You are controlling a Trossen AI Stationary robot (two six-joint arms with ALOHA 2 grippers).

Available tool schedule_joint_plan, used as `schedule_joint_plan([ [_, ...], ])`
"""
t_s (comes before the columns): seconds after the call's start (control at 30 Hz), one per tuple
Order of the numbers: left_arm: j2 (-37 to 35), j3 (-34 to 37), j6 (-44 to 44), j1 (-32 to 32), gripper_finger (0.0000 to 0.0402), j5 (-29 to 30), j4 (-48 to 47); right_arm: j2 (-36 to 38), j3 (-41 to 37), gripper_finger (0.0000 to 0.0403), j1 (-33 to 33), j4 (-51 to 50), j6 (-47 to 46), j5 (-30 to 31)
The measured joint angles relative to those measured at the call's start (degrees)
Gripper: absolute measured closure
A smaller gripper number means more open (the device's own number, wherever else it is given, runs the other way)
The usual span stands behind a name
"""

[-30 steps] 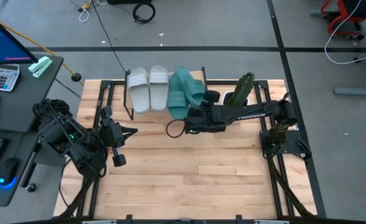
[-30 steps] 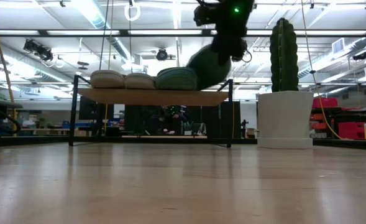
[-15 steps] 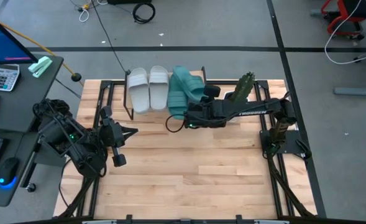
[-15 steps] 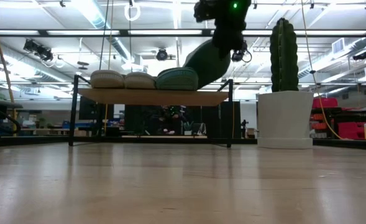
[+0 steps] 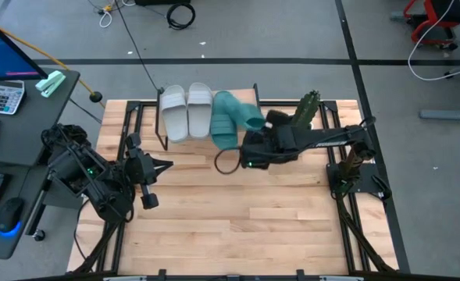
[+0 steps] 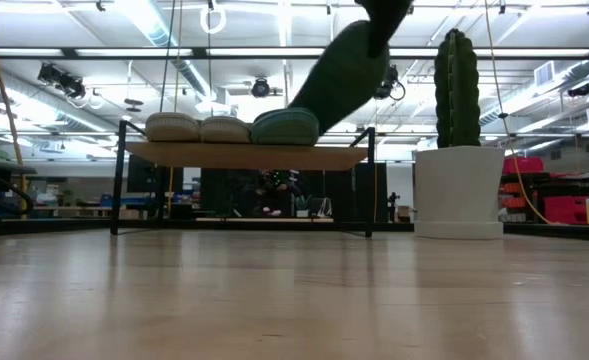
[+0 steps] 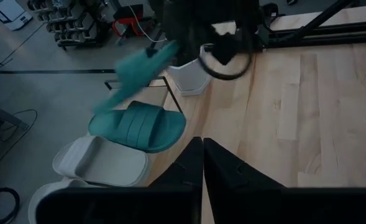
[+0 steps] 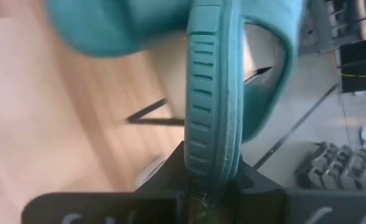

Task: Pick and place slides into the shelf
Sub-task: Put the left green slipper on the shelf

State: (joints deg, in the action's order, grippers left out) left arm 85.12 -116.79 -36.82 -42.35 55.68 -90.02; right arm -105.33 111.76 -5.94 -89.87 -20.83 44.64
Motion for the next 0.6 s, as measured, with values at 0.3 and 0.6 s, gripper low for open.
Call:
schedule_joint_plan([
  [0.3, 0.0, 0.0, 0.0, 0.0, 0.0397, 0.0, 0.0, -0.1, -6.1, 0.0364, -2.0, -0.3, -9.8, 2.3],
  [0.6, 0.0, 0.0, 0.0, 0.0, 0.0379, -0.4, 0.0, -0.1, -6.3, 0.0364, -1.4, -0.1, -13.3, 2.8],
])
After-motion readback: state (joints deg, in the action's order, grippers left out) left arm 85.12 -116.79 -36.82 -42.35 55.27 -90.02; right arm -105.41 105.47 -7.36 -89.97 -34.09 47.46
